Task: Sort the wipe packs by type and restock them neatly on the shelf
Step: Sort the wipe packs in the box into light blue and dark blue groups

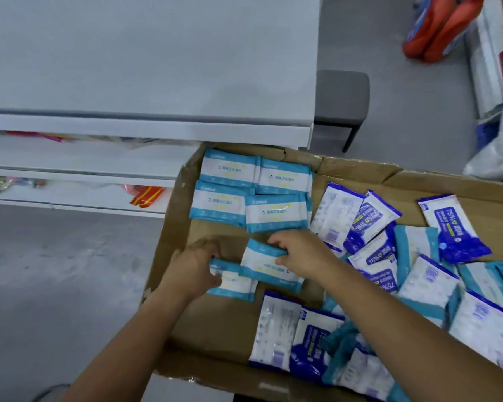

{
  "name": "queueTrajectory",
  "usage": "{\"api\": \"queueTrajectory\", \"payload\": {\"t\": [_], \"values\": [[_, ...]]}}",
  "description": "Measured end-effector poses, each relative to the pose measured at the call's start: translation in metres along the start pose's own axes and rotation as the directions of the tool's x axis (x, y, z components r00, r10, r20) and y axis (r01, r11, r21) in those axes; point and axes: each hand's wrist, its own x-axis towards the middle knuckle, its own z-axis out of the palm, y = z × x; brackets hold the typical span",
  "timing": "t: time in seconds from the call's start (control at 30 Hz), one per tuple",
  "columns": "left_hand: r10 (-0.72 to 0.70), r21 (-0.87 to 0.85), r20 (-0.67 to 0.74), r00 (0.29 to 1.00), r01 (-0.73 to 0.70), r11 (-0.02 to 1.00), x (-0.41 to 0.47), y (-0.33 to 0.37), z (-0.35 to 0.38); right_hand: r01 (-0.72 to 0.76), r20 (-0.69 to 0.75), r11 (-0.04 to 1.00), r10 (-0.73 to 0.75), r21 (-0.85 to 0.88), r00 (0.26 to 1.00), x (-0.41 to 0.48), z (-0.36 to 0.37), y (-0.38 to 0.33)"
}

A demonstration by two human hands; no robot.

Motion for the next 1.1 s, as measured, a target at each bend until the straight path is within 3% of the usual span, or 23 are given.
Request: {"api": "queueTrajectory", "payload": {"t": [0.13,0.3,0.43,0.63,0.83,0.93,1.03,1.1], "values": [[0.234,0.239,0.056,0.971,-0.241,0.941,0.009,-0.001,-0.002,-0.036,-0.031,0.997,0.034,-0.074,0.999,0.008,0.013,0.001],[0.304,0.358,0.121,0.945,-0.327,0.875,0.022,0.011,-0.008,-0.023,-0.064,0.993,0.015,-0.116,0.998,0.004,0.018,0.008],[0.257,0.447,-0.043,0.965,-0.212,0.869,0.029,0.008,-0.015,0.044,-0.174,0.982,-0.077,-0.182,0.982,0.008,0.019,0.01],[0.196,0.501,-0.2,0.96,-0.072,0.862,0.041,-0.001,-0.03,0.127,-0.281,0.891,-0.269,-0.437,0.921,0.029,0.021,-0.001],[0.222,0.565,-0.298,0.929,-0.016,0.825,0.039,0.003,-0.031,0.051,-0.423,0.891,-0.264,-0.452,0.867,0.024,0.033,-0.003],[0.295,0.491,-0.333,0.896,-0.102,0.865,0.033,0.01,-0.023,0.091,-0.445,0.919,-0.271,-0.384,0.854,0.014,0.03,0.001],[0.419,0.324,-0.321,0.849,-0.317,0.891,0.015,0.039,-0.002,0.077,-0.474,0.966,-0.189,-0.245,0.86,-0.019,0.014,0.025],[0.522,0.221,-0.26,0.813,-0.476,0.851,-0.002,0.068,0.018,0.044,-0.549,0.993,-0.095,-0.106,0.83,-0.056,0.0,0.052]]}}
